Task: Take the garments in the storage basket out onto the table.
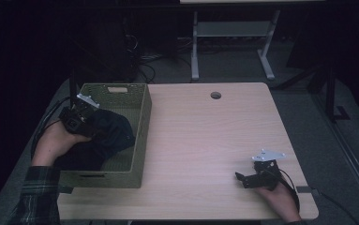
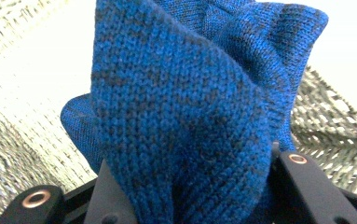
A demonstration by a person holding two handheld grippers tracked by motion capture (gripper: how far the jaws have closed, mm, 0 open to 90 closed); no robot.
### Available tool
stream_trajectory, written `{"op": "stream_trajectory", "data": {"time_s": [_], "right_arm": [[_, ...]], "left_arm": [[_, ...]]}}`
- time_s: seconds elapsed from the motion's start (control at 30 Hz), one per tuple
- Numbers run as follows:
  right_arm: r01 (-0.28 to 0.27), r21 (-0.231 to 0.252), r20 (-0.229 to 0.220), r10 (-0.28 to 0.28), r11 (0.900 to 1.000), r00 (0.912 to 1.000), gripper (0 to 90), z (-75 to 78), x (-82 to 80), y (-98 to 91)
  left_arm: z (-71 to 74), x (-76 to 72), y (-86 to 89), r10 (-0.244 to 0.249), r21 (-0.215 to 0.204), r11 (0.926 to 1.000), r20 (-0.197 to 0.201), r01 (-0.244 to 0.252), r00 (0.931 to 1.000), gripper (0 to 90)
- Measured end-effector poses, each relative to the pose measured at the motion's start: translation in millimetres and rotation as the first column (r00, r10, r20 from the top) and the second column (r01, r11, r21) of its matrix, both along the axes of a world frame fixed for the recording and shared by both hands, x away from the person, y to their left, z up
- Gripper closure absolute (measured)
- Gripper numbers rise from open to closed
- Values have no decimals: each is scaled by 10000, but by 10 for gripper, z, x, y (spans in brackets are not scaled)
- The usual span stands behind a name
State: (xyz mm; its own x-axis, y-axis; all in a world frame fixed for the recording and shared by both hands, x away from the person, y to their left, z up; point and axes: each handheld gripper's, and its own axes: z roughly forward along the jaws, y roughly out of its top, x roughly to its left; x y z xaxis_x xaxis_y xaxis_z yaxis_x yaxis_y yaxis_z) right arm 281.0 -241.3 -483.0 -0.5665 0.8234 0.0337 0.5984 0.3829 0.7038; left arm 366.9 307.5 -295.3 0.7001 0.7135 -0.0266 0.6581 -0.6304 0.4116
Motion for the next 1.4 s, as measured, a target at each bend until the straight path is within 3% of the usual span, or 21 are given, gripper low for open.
{"op": "stream_trajectory", "data": {"time_s": [0.47, 0.73, 1.4], "right_arm": [[0, 4, 5, 0, 10000, 10000, 27, 0, 0, 0], [-1, 3, 3, 1, 10000, 10000, 27, 0, 0, 0], [0, 13, 10, 0, 10000, 10000, 26, -1, 0, 0]], "left_arm": [[329, -15, -18, -290, -419, 9986, 434, 309, 9986, 575], [492, -22, -88, -602, -844, 9943, 557, 648, 9966, 575], [827, -20, -456, -1330, -1096, 9833, 1104, 1451, 9849, 575]]}}
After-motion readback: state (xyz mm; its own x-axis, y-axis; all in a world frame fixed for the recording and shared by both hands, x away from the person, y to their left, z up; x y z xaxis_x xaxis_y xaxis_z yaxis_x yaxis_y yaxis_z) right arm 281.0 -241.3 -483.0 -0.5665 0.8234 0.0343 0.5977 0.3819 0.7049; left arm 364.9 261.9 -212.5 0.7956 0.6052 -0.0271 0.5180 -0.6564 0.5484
